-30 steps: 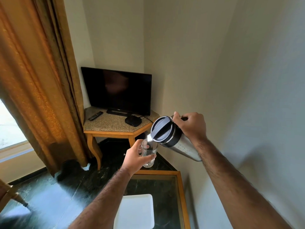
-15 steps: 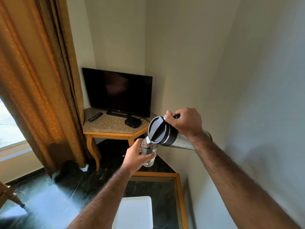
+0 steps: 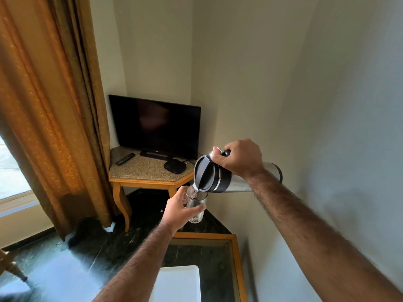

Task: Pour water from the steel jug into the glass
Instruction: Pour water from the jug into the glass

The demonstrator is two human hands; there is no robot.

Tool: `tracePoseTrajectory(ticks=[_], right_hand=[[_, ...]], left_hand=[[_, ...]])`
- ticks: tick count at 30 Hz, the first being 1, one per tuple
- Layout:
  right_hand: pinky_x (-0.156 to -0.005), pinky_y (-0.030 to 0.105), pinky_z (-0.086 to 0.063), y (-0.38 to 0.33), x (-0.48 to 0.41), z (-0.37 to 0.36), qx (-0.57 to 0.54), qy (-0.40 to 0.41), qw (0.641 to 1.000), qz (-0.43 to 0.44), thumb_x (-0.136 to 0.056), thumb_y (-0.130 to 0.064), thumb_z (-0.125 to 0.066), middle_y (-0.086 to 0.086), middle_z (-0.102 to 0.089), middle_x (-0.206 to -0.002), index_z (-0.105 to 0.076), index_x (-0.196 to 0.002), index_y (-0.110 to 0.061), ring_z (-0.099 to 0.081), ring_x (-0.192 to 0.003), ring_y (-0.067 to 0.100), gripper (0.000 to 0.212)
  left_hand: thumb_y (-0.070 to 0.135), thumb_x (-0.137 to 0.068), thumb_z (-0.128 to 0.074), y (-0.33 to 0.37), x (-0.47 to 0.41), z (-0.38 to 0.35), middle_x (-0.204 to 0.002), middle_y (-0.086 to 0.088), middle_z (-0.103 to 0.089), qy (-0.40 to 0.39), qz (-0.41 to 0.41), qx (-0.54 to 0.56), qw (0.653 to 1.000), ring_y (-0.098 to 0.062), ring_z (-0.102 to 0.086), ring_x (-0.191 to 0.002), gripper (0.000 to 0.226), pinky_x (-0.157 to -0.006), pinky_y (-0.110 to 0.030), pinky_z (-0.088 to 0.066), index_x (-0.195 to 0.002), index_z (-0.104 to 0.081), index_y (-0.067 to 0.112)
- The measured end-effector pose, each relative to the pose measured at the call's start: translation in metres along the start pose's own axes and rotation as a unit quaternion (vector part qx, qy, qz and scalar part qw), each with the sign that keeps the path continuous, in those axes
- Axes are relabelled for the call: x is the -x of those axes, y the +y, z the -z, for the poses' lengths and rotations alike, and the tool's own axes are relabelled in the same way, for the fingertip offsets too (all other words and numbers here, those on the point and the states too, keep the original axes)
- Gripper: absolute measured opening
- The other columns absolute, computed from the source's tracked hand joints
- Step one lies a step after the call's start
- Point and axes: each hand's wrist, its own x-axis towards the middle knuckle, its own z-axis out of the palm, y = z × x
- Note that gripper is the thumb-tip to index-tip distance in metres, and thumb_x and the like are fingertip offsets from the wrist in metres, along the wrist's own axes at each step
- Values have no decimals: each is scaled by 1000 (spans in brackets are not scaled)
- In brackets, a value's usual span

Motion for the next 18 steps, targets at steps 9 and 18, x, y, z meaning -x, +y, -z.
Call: tracePoseTrajectory(ticks=[9,18], right_hand=[[-48,18,-12,-1,-11,1,14,-5,999,33,-83,-51,-62,-8,-17,-37,-20,-44,-22,-14,-36,6,64],[-48,20,-15,-2,-15,5,13,-22,999,39,-83,-46,-67,-8,-20,-38,-21,-45,-22,-19,-37,12,65]], left_hand=[[32,-72,-91,1,-2,1,-114,23,-68,2,2,-1,1000,7,-60,-104,58,-74,-13,-42,-119,-59,42],[40,-67,-90,2,-6,7,-104,33,-71,4,-2,-15,1000,14,-64,-101,53,-72,-10,-44,-108,-59,55]])
